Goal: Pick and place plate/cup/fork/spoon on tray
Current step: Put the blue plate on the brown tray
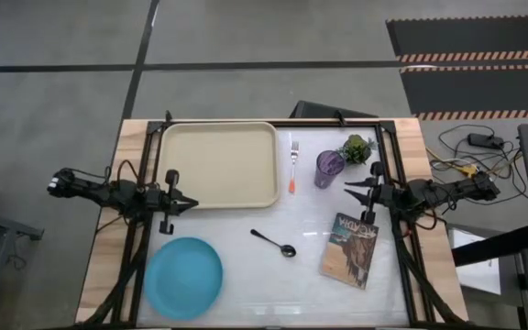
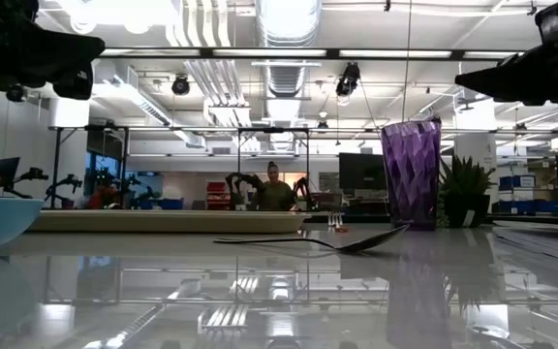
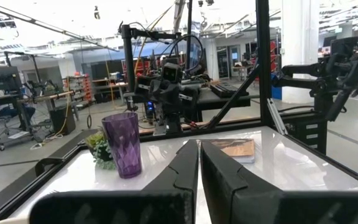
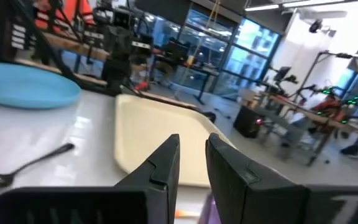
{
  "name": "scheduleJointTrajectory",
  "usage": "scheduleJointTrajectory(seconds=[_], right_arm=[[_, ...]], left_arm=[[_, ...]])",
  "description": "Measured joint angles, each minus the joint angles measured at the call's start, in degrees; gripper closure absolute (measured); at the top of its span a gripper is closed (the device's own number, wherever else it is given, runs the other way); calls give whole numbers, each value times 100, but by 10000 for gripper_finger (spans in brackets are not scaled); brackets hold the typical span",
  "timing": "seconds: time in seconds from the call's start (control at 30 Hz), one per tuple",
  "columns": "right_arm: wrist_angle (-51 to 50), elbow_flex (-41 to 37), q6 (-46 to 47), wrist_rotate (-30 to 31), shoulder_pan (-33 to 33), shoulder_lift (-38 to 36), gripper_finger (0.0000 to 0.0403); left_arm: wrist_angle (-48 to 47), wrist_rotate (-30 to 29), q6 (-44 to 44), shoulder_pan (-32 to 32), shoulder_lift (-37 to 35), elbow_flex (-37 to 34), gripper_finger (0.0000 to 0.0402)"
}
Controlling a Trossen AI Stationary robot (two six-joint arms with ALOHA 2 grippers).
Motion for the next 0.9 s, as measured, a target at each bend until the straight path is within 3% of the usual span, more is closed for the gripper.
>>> scheduleJointTrajectory(seconds=[0.2,0.4,0.5,0.67,0.9], right_arm=[[-9,0,-370,19,0,1,335],[4,0,-133,19,0,0,335],[6,0,60,19,0,0,335],[499,-11,833,37,-2,0,335],[903,-9,510,34,-2,0,335]], left_arm=[[329,-16,0,0,1,0,402],[1449,-26,-30,0,1,-2,402],[2008,-193,-652,0,0,-2,402],[2400,-367,-761,2,23,-2,402],[2767,-521,-1532,0,737,190,402]])
